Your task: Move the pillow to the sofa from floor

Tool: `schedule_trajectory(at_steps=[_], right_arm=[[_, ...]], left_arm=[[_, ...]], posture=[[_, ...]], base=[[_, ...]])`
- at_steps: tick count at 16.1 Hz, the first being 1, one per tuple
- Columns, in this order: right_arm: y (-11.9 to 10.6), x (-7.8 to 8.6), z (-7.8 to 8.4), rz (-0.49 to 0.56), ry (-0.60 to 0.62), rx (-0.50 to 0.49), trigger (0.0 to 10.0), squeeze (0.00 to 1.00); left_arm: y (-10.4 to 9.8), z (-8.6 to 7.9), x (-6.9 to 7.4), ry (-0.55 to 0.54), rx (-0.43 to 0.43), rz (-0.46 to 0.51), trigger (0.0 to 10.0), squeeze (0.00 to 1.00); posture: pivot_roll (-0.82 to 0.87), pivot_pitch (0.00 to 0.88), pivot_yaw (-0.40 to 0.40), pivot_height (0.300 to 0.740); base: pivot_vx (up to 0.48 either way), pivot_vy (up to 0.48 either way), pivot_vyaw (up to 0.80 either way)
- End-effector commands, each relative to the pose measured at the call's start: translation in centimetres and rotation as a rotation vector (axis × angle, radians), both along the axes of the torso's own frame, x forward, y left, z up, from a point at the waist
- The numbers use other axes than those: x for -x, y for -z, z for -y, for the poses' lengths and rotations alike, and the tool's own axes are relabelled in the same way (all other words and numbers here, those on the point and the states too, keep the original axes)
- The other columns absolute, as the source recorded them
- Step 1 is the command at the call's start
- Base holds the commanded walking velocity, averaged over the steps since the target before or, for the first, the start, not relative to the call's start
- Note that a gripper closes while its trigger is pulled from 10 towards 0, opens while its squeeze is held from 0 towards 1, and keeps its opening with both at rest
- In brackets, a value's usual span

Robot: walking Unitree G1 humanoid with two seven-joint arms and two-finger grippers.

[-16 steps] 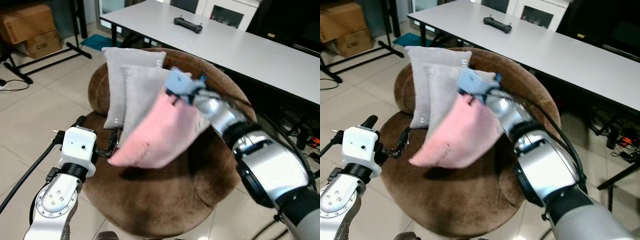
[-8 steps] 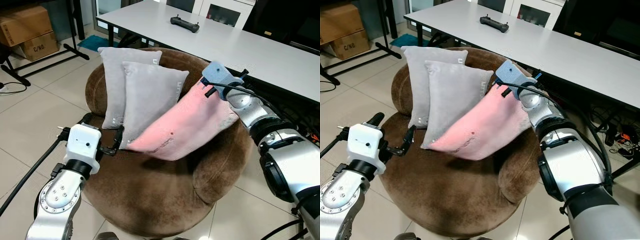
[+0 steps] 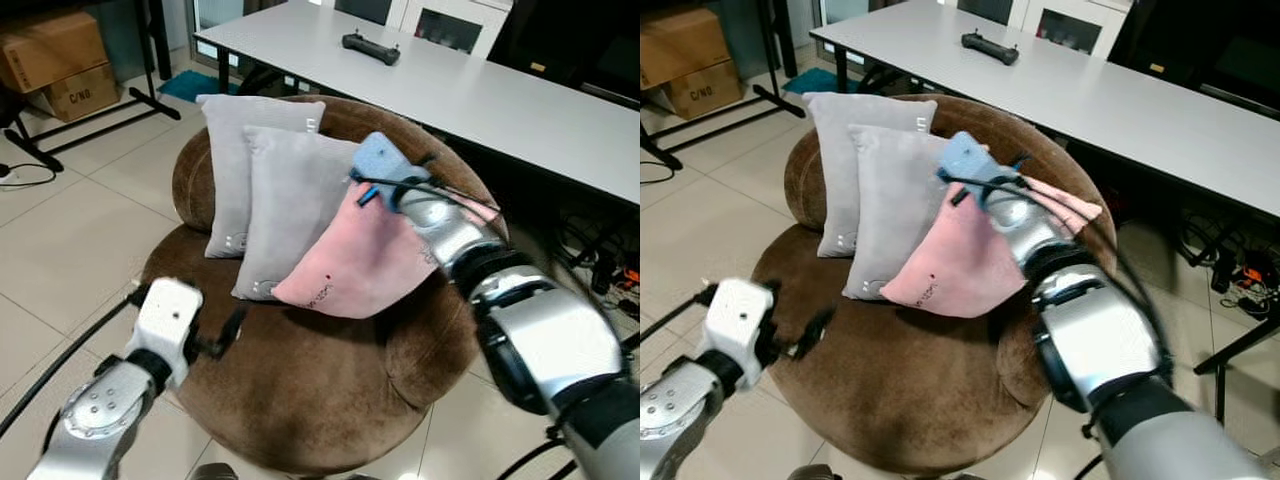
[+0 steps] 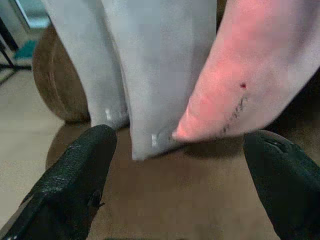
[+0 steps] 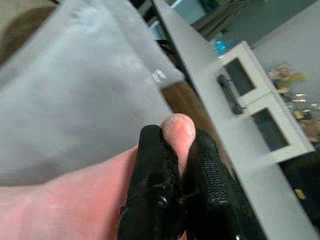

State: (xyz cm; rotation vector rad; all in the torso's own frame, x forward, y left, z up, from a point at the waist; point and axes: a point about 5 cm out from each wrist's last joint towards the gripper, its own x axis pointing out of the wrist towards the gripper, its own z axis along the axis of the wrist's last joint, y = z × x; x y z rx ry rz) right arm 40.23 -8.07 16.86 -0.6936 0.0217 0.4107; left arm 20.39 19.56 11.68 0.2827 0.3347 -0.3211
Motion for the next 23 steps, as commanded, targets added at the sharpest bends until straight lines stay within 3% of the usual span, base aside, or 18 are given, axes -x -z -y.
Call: schedule_trajectory(at_steps=[1, 5, 8, 9, 12, 15, 18, 19, 23], right_arm=[[-0.1, -0.1, 0.1, -0.019, 0.007, -0.033, 10.0, 0.0], [0.6, 0.1, -0.4, -0.092, 0.022, -0.102, 10.0, 0.0], [0.2, 0.1, -0.7, -0.114, 0.02, -0.199, 10.0, 0.0], [-0.7, 0.0, -1.4, -0.109, -0.014, -0.323, 10.0, 1.0], [-2.0, 0.3, -3.1, -0.094, -0.119, -0.465, 10.0, 1.0], [-2.2, 0.4, -3.5, -0.045, -0.11, -0.487, 10.0, 1.0], [-1.5, 0.6, -4.1, -0.097, -0.095, -0.489, 10.0, 1.0], [-0.5, 0.6, -3.4, -0.123, -0.032, -0.471, 10.0, 1.0], [0.4, 0.6, -1.7, -0.144, -0.011, -0.552, 10.0, 1.0]], left_arm=[[0.2, -0.3, 0.0, -0.003, 0.004, -0.03, 10.0, 0.75], [0.2, -0.7, 0.1, 0.016, 0.006, -0.042, 10.0, 0.76], [-0.1, -0.9, -0.1, 0.015, 0.013, 0.023, 10.0, 0.76], [-0.1, -1.1, -0.2, 0.012, 0.009, 0.035, 10.0, 0.76], [-0.4, -1.4, -0.9, 0.013, -0.008, 0.056, 10.0, 0.76], [-0.7, -1.4, -1.1, 0.004, -0.014, 0.082, 10.0, 0.76], [-0.9, -1.2, -1.2, 0.003, -0.019, 0.094, 10.0, 0.76], [-1.1, -0.8, -1.2, 0.006, -0.019, 0.103, 10.0, 0.76], [-0.9, -0.2, -0.9, 0.006, -0.019, 0.095, 10.0, 0.76]], posture=[[0.23, 0.0, -0.156, 0.74], [0.24, 0.0, -0.159, 0.74], [0.24, 0.0, -0.159, 0.74], [0.24, 0.0, -0.159, 0.74], [0.25, 0.0, -0.157, 0.74], [0.25, 0.0, -0.161, 0.74], [0.25, 0.0, -0.162, 0.74], [0.26, 0.0, -0.167, 0.74], [0.25, 0.0, -0.163, 0.74]], base=[[0.0, 0.0, 0.0], [0.0, 0.0, 0.0], [0.0, 0.0, 0.0], [0.0, 0.0, 0.0], [0.0, 0.0, 0.0], [0.0, 0.0, 0.0], [0.0, 0.0, 0.0], [0.0, 0.0, 0.0], [0.0, 0.0, 0.0]])
